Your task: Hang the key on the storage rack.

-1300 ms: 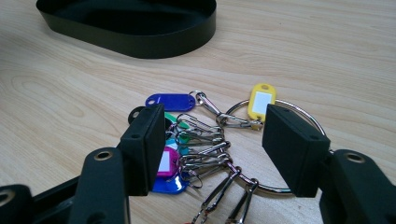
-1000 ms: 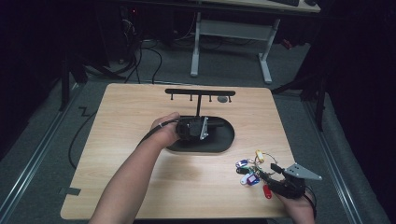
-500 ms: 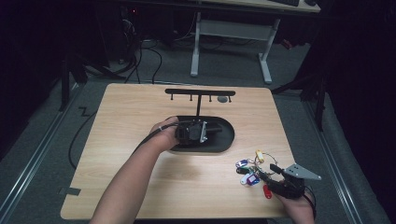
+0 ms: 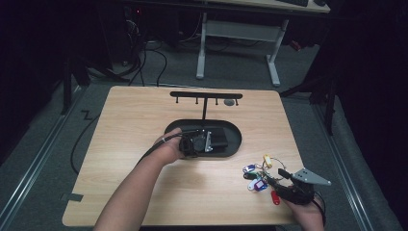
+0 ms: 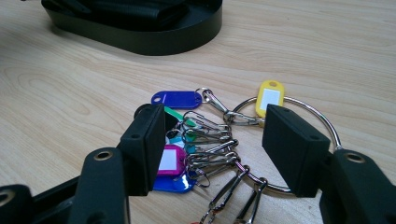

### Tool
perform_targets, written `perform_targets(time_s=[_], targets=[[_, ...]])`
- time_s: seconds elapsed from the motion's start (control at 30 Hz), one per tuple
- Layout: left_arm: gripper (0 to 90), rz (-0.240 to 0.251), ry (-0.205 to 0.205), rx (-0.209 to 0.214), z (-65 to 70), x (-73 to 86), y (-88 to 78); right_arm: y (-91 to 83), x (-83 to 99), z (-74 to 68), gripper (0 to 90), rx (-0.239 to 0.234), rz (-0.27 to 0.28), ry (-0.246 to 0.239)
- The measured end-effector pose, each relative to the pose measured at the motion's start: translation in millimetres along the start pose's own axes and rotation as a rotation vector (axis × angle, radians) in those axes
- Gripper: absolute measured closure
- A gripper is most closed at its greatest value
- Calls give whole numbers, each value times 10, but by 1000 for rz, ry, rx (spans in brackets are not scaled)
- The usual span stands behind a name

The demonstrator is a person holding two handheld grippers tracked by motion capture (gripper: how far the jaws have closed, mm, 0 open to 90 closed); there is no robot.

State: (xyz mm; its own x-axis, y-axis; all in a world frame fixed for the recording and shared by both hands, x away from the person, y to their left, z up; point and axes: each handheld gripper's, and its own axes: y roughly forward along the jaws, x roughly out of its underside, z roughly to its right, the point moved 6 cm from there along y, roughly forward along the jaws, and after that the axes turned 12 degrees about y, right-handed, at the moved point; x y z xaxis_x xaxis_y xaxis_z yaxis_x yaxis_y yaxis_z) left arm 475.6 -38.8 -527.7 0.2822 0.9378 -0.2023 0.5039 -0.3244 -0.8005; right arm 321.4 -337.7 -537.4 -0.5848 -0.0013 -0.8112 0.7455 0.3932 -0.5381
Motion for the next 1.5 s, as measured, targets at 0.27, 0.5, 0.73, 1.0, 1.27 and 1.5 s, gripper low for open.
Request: perform_targets(time_s=[0.27, 0.5, 0.73, 1.0, 1.27, 1.5], targets=[[562, 66, -130, -44, -13, 25, -418, -27, -16, 7, 400, 3, 12, 10], [556, 168, -331, -33, 209, 169, -554, 37, -28, 18, 406, -6, 1, 10], [528, 183, -435, 8, 529, 405, -562, 14, -34, 66, 423, 6, 6, 29], [497, 230, -574, 46, 888, 654, -668, 7, -39, 133, 475, 20, 5, 49], [455, 318, -754, 31, 1296, 900, -765, -59, -53, 260, 520, 48, 27, 90], [418, 308, -746, 24, 1374, 922, -798, -106, -69, 366, 550, 80, 33, 112]])
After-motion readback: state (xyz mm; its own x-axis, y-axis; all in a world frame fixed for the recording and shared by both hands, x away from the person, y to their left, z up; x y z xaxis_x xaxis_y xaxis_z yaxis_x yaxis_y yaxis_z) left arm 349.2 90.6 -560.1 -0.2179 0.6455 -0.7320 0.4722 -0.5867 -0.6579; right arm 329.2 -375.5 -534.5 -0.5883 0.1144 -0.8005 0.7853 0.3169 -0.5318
